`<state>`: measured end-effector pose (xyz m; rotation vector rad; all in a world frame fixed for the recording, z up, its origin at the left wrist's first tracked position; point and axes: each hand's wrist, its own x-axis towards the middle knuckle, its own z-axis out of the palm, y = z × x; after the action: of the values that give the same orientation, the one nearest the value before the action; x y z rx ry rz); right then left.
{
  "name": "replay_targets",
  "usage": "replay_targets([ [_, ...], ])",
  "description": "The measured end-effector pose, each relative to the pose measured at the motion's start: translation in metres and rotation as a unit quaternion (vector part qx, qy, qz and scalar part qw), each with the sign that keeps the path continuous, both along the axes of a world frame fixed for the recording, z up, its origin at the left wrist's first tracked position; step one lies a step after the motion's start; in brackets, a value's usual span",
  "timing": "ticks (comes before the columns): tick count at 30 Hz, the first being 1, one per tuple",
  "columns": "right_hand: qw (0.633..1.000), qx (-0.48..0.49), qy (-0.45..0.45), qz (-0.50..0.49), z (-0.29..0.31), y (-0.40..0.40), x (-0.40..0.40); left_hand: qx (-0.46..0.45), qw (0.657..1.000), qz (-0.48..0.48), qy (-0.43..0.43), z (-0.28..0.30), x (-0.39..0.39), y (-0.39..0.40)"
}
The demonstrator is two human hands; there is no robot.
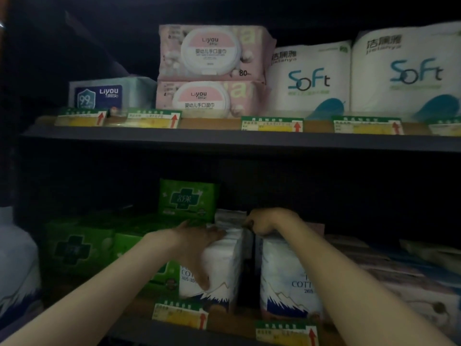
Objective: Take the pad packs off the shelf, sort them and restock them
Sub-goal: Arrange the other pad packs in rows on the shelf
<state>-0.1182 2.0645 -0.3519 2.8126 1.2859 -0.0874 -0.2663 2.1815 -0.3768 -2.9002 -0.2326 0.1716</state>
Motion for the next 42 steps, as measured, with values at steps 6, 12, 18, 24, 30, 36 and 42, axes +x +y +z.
replay_targets([
  [6,0.997,0.062,0.033,0.007,-0.015,0.004,0.009,-0.029,1.0,0.002,0.007,0.003,0.003,0.001],
  [12,0.998,0.038,0.03,0.029,-0.014,0.002,0.002,-0.048,0.999,0.016,0.016,0.004,0.004,0.002],
  [18,0.98,0.193,0.023,0.034,0.014,-0.068,-0.021,0.004,0.998,0.045,0.032,0.009,0.006,-0.013],
  [24,0.991,0.048,0.128,-0.01,-0.006,-0.131,-0.033,-0.032,0.999,0.02,0.024,0.008,0.011,-0.027],
  [30,0.976,0.174,0.134,-0.002,-0.041,-0.121,-0.031,-0.026,1.0,0.007,0.011,0.004,0.022,-0.035],
  [36,0.982,0.145,0.116,-0.024,-0.042,-0.091,-0.033,-0.027,1.0,0.001,0.008,0.006,0.02,-0.043],
  [42,0.971,0.158,0.179,-0.003,-0.027,-0.108,-0.032,-0.136,0.989,-0.056,-0.014,0.018,0.021,-0.06],
])
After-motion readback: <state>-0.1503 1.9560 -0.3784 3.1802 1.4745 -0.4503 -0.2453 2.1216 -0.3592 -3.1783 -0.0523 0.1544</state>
